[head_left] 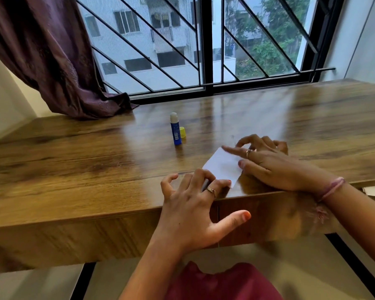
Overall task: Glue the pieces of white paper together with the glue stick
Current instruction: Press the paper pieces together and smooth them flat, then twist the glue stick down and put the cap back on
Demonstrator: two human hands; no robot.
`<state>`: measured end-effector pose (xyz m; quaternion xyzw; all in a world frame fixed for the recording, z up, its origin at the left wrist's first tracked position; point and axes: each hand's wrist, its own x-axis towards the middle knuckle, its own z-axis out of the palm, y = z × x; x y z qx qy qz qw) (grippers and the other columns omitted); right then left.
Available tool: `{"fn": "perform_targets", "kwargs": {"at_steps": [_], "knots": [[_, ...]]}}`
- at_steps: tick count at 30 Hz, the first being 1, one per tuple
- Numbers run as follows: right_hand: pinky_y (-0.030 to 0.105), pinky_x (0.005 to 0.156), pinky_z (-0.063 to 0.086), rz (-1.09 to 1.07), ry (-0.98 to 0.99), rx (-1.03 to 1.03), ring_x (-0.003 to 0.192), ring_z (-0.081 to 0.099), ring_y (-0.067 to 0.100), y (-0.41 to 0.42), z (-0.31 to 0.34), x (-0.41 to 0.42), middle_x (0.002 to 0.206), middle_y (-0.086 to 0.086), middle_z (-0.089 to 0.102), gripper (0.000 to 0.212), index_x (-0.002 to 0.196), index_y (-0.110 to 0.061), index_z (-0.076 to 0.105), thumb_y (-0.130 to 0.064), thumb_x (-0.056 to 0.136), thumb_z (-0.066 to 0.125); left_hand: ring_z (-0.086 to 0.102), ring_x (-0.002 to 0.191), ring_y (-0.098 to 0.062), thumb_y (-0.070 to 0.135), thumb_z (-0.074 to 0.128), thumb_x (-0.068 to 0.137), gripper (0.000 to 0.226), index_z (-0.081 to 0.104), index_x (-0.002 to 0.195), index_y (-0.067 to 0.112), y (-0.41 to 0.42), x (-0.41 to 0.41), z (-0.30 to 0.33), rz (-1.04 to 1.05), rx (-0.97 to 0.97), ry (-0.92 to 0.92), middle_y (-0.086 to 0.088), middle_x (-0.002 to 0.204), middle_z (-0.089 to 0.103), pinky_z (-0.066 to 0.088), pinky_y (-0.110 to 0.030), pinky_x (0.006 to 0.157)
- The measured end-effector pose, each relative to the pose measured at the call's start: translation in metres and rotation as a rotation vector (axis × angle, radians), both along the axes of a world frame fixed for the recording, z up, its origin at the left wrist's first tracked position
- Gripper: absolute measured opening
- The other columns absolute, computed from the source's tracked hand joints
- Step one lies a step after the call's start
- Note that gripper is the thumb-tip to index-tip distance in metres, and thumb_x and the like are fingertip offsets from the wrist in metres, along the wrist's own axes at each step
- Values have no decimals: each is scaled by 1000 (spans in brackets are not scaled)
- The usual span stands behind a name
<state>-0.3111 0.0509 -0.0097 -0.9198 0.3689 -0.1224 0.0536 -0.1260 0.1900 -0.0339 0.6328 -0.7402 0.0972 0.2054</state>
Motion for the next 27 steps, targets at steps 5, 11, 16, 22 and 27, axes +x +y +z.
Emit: {"fn": "perform_targets", "kwargs": {"at_steps": [5,11,16,22,27], "knots": [[22,102,6,179,-4,19,126,23,-5,38,-2,-4,139,-26,35,45,133,-53,37,-51,91,20,38,122,-7,90,16,74,71,36,127,47,-1,2,1,-10,60,-12,15,123,34,3,-44,105],[41,112,7,84,56,61,136,14,-8,39,2,-2,147,-34,25,53,137,-55,29,-52,88,8,19,130,-1,92,23,67,82,22,137,47,-6,13,9,-89,222,195,19,132,22,1,-33,106],[41,112,3,1,37,96,136,13,-10,20,1,2,146,-36,22,44,138,-52,28,-43,97,17,24,133,-13,80,46,72,88,14,142,38,-23,36,30,-8,383,295,18,137,15,24,-45,112],[43,111,5,-81,44,175,140,15,0,-10,5,11,152,-26,23,45,142,-46,27,-38,98,19,50,109,-11,72,58,63,96,27,139,24,-52,72,50,75,494,553,-2,136,39,48,-21,84],[42,111,4,-127,86,202,143,11,4,-26,9,24,156,-20,16,48,146,-39,21,-37,98,16,62,93,-20,44,73,75,75,36,133,15,-78,90,50,148,506,928,-6,106,60,54,-31,72]]}}
